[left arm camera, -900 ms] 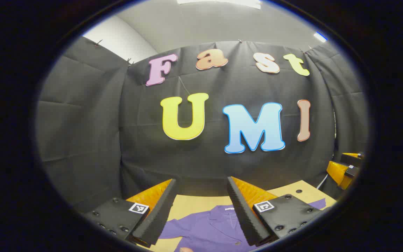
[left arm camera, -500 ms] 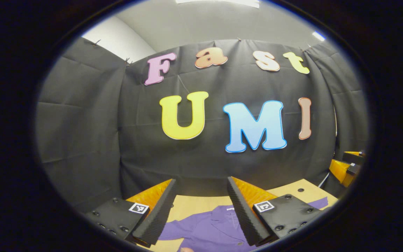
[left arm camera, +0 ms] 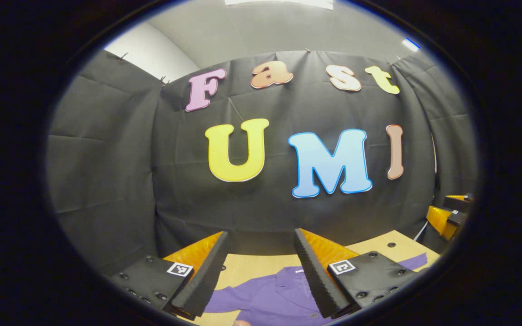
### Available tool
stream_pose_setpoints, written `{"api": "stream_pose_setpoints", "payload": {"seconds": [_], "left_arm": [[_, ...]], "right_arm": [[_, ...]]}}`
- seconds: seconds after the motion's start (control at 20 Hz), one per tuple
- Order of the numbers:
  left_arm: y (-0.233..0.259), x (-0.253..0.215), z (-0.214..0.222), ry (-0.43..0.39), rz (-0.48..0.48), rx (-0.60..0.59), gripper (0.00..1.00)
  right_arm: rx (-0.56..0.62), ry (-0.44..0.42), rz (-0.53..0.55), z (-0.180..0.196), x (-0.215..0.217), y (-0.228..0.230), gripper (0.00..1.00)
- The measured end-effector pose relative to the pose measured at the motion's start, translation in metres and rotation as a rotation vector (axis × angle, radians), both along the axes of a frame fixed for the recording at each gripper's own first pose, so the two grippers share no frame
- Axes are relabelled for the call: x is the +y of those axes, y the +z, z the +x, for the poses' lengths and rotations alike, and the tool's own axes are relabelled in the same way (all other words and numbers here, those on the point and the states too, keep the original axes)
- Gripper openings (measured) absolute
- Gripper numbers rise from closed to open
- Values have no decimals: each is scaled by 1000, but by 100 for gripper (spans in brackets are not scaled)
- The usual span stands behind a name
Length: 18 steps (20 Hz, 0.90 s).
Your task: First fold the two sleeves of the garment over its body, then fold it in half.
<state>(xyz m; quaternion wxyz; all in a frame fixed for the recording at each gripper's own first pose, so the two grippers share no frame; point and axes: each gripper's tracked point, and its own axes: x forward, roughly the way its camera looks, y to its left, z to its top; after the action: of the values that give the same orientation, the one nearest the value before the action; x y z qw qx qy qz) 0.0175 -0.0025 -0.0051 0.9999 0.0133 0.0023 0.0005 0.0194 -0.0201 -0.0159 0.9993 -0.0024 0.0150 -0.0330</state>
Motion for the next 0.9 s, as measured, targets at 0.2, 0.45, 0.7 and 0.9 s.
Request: {"api": "stream_pose_setpoints", "payload": {"seconds": [0.2, 0.45, 0.7, 0.9], "left_arm": [[-1, 0, -2, 5, 0, 4, 93], [1, 1, -5, 22, 14, 6, 93], [-3, 3, -9, 48, 19, 22, 93], [-8, 6, -10, 77, 9, 43, 93]], "right_arm": [[42, -56, -14, 5, -30, -23, 92], [133, -142, -37, 14, -85, -72, 92], [251, -192, -23, 20, -131, -129, 92], [347, -230, 19, 24, -160, -185, 92]]}}
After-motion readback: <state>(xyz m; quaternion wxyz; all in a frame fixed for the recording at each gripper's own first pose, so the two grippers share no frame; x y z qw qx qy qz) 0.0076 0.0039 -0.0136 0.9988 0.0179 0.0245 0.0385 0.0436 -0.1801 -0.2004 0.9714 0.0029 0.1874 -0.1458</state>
